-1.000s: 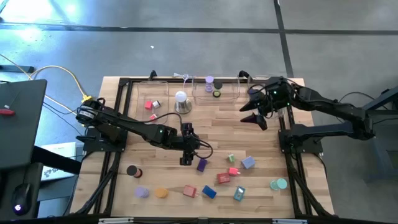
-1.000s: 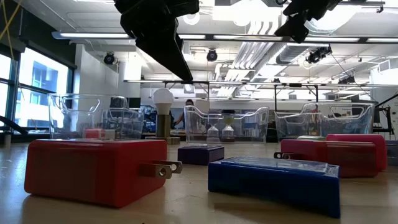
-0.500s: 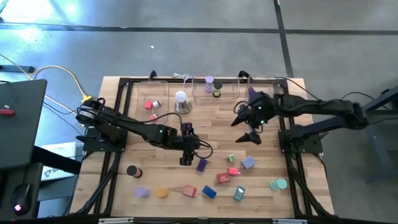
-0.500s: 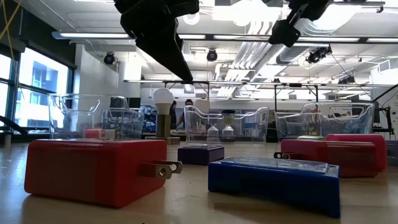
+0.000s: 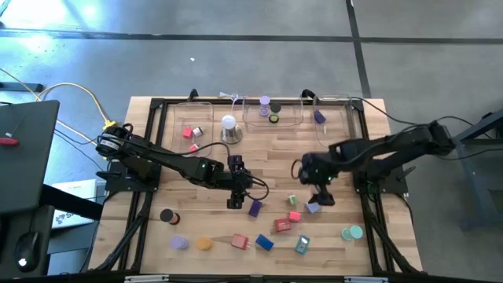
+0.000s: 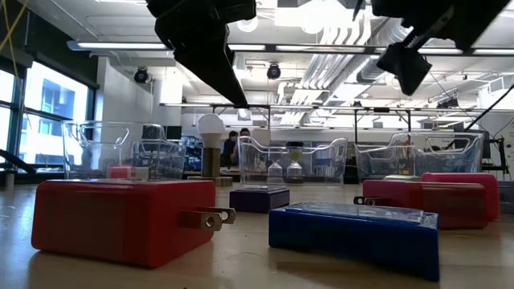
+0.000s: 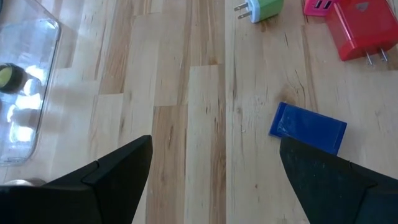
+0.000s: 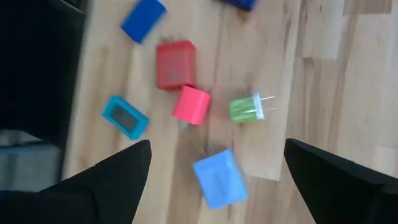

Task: Pick & Place Office items
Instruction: Put the light blue charger adapter into the left transparent bin

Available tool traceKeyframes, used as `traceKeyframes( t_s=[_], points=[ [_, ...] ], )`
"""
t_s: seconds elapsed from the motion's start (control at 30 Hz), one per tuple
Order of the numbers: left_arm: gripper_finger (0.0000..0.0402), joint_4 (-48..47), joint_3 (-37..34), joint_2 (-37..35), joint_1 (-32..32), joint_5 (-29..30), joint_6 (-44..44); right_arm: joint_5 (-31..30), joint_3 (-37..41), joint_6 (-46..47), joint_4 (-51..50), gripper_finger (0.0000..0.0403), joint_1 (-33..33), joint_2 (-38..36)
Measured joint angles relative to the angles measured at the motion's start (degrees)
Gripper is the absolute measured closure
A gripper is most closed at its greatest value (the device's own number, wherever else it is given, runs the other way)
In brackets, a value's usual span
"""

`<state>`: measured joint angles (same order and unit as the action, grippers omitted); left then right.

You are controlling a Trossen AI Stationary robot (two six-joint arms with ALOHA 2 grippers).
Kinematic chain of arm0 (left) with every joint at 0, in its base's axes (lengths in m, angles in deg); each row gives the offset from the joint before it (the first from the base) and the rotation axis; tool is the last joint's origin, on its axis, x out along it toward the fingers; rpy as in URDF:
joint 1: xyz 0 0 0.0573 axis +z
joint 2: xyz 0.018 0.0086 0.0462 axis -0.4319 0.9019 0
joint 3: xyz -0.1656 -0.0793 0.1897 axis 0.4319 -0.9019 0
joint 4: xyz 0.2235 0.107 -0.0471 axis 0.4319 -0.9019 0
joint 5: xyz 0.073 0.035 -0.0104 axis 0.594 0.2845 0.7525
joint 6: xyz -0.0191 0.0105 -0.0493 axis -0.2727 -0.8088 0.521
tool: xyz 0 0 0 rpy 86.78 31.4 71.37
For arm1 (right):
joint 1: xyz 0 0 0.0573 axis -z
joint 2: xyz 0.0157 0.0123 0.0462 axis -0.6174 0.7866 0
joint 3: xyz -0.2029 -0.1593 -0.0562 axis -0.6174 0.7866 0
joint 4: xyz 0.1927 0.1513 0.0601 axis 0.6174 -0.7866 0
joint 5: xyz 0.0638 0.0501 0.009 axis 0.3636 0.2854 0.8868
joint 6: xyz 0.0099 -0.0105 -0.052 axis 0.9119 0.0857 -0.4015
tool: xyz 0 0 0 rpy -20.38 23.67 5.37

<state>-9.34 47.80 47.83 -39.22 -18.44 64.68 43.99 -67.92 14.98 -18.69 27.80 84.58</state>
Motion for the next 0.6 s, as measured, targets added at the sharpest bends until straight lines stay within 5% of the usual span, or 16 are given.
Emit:
traceKeyframes(
  t_s=[0.23, 0.6],
  points=[
    [0.0057, 0.0, -0.02, 0.0, 0.0, 0.0, 0.18, -15.71, 0.0, 1.05, -0.32, 0.0046, -10.68, 5.41],
    [0.0057, 0.02, -0.02, -0.02, 0.0, 0.0, 0.42, -17.11, 0.02, 5.66, 0.02, 0.0046, -18.49, 15.21]
  ],
)
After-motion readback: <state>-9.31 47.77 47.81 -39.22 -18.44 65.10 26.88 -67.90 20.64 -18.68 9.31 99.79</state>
